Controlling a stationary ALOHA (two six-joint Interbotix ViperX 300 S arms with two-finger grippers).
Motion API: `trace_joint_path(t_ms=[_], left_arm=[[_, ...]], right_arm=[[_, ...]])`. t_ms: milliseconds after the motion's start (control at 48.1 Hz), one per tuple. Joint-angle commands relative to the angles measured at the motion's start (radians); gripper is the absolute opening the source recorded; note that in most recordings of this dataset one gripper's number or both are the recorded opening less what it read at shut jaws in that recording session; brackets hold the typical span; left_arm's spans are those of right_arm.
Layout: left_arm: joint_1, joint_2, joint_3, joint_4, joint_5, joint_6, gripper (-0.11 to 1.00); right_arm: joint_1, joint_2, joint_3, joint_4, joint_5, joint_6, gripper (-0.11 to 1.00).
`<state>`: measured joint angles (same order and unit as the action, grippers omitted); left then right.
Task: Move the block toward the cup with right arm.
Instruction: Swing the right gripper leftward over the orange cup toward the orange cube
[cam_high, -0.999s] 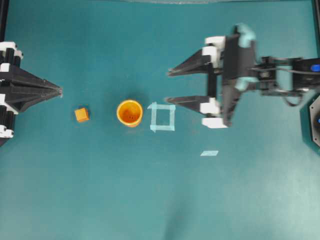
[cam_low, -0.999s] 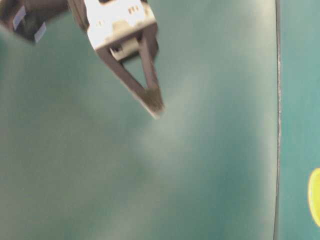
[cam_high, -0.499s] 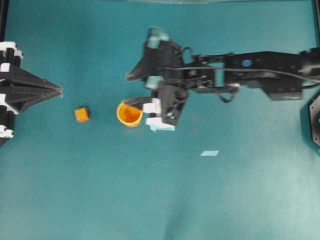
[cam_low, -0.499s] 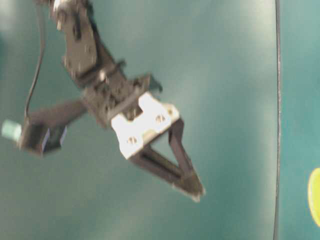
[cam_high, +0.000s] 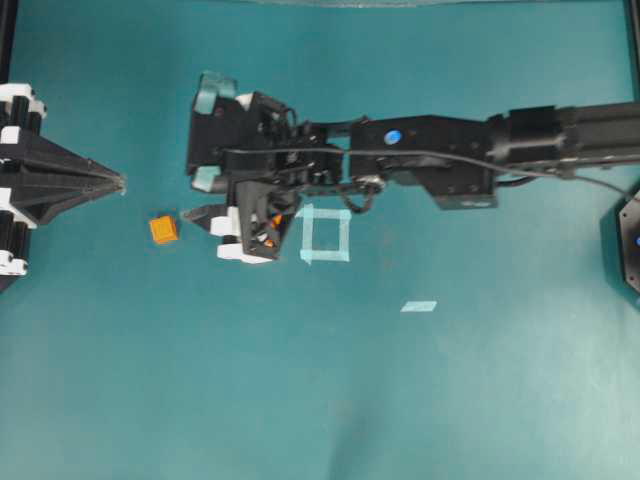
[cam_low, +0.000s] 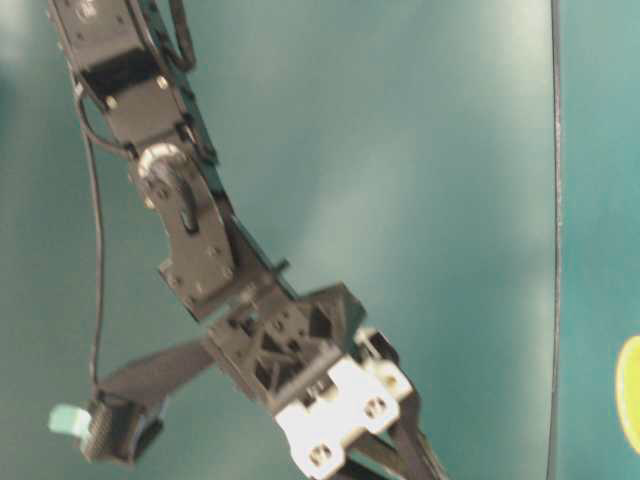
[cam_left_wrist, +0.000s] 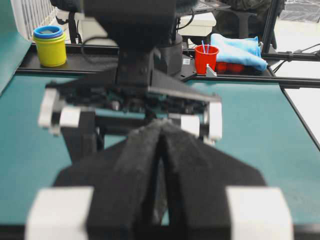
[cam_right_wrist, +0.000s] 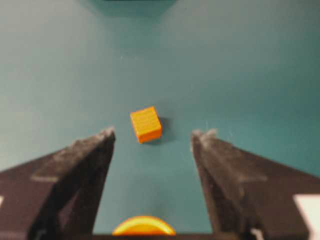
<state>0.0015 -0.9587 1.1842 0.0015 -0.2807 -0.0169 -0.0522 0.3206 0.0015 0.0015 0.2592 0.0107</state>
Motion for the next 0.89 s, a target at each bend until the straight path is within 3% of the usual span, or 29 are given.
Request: trace_joint_path(t_ms=[0,874], left_arm=[[0.002,0.009,-0.028,0.003,-0.005,0.0,0.0],[0.002,0.009,-0.026,0.005,-0.002,0.0,0.0]], right_arm=[[0.006,-0.005,-0.048,0.008,-0.012,0.002,0.64],[0.02,0.17,-0.071,0.043,-0.293,0.012,0.64]])
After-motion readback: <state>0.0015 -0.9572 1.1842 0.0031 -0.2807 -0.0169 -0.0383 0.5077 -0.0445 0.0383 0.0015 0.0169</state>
